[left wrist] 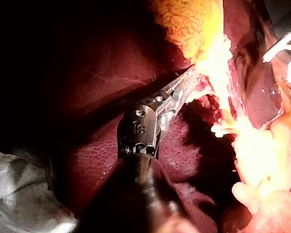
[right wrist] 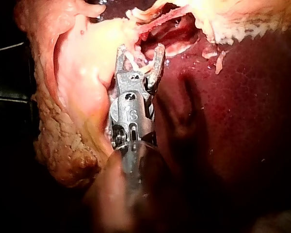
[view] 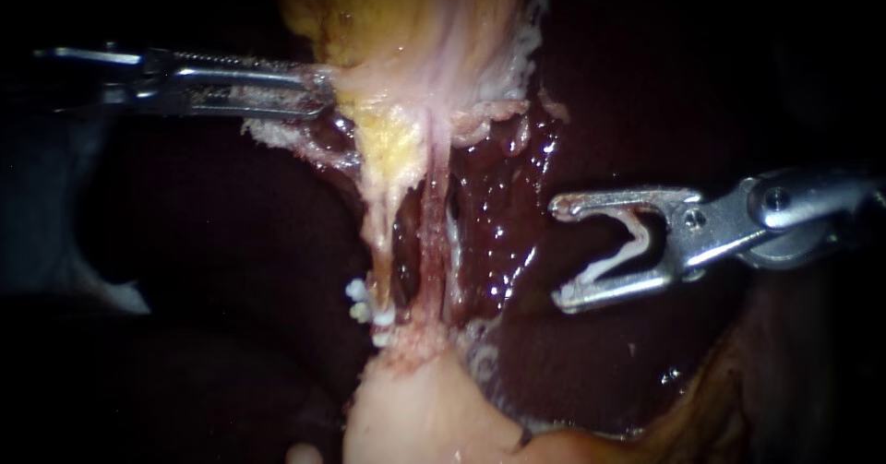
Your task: Clipping third clip left tube
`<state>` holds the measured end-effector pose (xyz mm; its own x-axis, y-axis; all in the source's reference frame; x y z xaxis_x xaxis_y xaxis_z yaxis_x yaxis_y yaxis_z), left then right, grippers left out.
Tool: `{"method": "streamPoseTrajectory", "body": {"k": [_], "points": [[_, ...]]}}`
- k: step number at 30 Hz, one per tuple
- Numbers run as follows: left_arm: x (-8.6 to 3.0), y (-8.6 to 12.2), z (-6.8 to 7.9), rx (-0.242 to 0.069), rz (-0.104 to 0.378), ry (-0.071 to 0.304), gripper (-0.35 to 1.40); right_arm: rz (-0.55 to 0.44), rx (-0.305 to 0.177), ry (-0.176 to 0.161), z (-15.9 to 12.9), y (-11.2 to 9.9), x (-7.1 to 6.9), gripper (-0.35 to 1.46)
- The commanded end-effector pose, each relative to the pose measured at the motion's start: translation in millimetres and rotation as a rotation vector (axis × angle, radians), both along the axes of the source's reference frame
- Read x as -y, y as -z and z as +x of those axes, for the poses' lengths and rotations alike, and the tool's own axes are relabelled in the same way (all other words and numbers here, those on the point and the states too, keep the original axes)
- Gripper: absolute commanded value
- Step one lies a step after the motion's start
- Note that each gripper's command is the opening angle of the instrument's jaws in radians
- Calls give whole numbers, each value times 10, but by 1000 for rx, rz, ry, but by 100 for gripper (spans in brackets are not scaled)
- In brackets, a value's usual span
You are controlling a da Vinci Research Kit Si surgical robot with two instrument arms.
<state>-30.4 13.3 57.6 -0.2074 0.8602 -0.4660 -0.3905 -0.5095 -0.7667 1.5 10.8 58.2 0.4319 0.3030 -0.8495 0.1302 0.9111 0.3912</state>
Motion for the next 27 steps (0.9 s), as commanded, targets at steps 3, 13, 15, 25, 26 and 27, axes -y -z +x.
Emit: {"method": "streamPoseTrajectory", "body": {"k": [3,13,15,25,26,27], "points": [[-4,14,11,8,9,-6,-35,0,0,0,0,-1,1,50],[-24,53,44,-4,18,14,-35,-1,0,-1,1,-1,1,50],[-23,54,46,-4,19,14,-35,-1,1,-2,4,-1,1,50],[-21,55,44,-5,18,16,-35,126,-106,-41,53,-1,22,50],[-21,55,44,-5,18,16,-35,144,-116,-46,61,0,25,50],[-21,55,43,-5,18,16,-35,156,-122,-48,66,0,27,50]]}}
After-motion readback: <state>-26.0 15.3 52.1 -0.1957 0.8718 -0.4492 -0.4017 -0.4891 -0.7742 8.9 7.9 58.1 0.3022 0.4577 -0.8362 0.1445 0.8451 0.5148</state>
